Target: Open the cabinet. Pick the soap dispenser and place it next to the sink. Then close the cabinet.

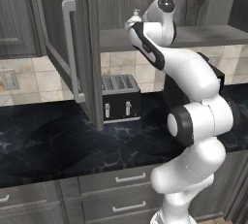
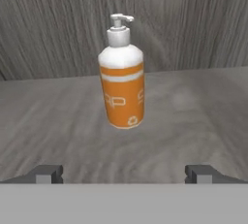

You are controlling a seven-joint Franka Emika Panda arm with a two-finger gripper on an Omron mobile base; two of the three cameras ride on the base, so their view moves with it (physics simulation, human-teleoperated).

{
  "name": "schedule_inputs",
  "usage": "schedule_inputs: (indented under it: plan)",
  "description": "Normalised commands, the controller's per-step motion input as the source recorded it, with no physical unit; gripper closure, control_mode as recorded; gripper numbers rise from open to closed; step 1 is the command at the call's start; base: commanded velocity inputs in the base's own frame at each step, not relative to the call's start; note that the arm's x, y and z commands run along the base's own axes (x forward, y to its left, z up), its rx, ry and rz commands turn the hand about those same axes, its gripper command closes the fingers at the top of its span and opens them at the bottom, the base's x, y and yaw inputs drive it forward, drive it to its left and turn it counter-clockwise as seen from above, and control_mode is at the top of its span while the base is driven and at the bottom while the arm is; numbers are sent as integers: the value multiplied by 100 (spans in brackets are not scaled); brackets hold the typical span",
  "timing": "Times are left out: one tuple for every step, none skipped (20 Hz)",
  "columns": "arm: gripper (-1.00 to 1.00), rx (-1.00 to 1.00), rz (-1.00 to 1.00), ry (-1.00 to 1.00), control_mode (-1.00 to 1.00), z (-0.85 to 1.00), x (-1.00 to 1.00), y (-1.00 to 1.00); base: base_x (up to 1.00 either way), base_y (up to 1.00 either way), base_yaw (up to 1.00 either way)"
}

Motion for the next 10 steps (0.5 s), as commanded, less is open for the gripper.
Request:
schedule_inputs:
  plan:
    - [-100, 0, 0, 0, -100, -4, 27, 0, 0, 0, 0]
    - [-100, 0, 0, 0, -100, -3, 28, 0, 0, 0, 0]
    - [-100, 0, 0, 0, -100, 0, 29, 3, 0, 0, 0]
    - [-100, 0, 0, 0, -100, 0, 29, 3, 0, 0, 0]
    - [-100, 0, 0, 0, -100, 0, 26, 4, 0, 0, 0]
    - [-100, 0, 0, 0, -100, 0, 25, 5, 0, 0, 0]
    - [-100, 0, 0, 0, -100, 0, 22, 7, 0, 0, 0]
    - [-100, 0, 0, 0, -100, 0, 26, 7, 0, 0, 0]
    - [-100, 0, 0, 0, -100, 0, 27, 5, 0, 0, 0]
    - [-100, 0, 0, 0, -100, 0, 28, 6, 0, 0, 0]
